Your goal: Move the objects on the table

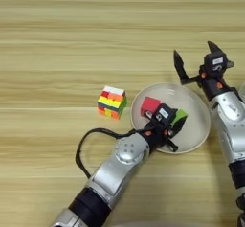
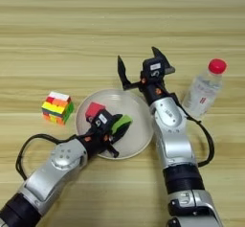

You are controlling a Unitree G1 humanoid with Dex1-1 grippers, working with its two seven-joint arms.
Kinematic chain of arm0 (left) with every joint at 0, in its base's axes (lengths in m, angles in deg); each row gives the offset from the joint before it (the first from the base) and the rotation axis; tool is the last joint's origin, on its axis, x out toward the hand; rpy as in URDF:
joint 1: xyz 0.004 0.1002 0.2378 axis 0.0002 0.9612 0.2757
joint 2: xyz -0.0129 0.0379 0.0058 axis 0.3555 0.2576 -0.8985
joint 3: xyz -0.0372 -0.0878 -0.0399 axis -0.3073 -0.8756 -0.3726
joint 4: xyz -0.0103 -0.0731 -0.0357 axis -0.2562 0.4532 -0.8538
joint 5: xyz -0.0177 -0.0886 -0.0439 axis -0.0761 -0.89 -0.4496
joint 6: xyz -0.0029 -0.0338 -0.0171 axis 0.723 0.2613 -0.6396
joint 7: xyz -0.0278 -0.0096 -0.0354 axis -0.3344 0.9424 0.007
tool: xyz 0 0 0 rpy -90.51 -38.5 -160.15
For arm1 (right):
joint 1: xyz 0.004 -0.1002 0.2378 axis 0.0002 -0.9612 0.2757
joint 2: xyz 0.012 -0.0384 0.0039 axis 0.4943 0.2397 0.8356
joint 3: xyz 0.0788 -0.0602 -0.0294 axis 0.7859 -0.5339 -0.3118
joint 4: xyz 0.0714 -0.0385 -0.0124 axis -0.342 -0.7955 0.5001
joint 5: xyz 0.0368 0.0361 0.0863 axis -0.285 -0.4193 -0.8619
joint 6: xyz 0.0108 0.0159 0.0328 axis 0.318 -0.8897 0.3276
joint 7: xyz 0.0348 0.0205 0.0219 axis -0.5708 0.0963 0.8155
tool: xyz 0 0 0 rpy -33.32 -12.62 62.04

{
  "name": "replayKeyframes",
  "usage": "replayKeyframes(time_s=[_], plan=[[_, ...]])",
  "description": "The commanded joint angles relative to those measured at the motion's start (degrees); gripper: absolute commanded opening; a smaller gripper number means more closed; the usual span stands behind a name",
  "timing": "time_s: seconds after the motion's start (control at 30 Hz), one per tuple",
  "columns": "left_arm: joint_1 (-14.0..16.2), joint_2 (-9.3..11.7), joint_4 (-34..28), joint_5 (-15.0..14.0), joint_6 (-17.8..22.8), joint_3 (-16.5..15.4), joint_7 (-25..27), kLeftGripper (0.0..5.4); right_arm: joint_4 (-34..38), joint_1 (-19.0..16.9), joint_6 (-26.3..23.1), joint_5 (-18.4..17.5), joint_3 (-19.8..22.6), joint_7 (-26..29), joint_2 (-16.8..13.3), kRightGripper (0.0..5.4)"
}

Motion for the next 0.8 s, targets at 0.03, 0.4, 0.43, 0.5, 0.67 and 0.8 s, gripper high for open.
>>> replayKeyframes(time_s=[0.03, 0.4, 0.43, 0.5, 0.67, 0.8], plan=[[-1.4, -8.4, 0.7, 0.2, -0.5, 1.0, -0.6, 1.47, -0.4, -0.6, -0.6, 0.1, 0.0, -0.7, 0.2, 5.4], [-1.4, -8.0, 0.3, -0.1, -2.0, 0.2, -2.1, 2.6, -1.0, -0.4, -0.4, 0.2, -0.1, -0.4, 0.2, 5.4], [-1.4, -7.9, 0.1, -0.1, -2.2, 0.2, -2.1, 2.65, -1.1, -0.4, -0.4, 0.2, -0.1, -0.4, 0.2, 5.4], [-1.3, -7.8, -0.2, -0.1, -2.5, 0.1, -2.2, 2.87, -1.2, -0.4, -0.3, 0.2, -0.1, -0.4, 0.2, 5.4], [-1.4, -7.1, -1.6, -0.2, -3.5, -1.0, -2.8, 3.29, -1.1, -0.5, -0.3, 0.2, -0.1, -0.6, 0.2, 5.4], [-1.4, -6.2, -3.5, -0.6, -4.2, -2.2, -3.1, 3.65, -1.1, -0.6, -0.4, 0.2, -0.1, -0.6, 0.2, 5.4]])
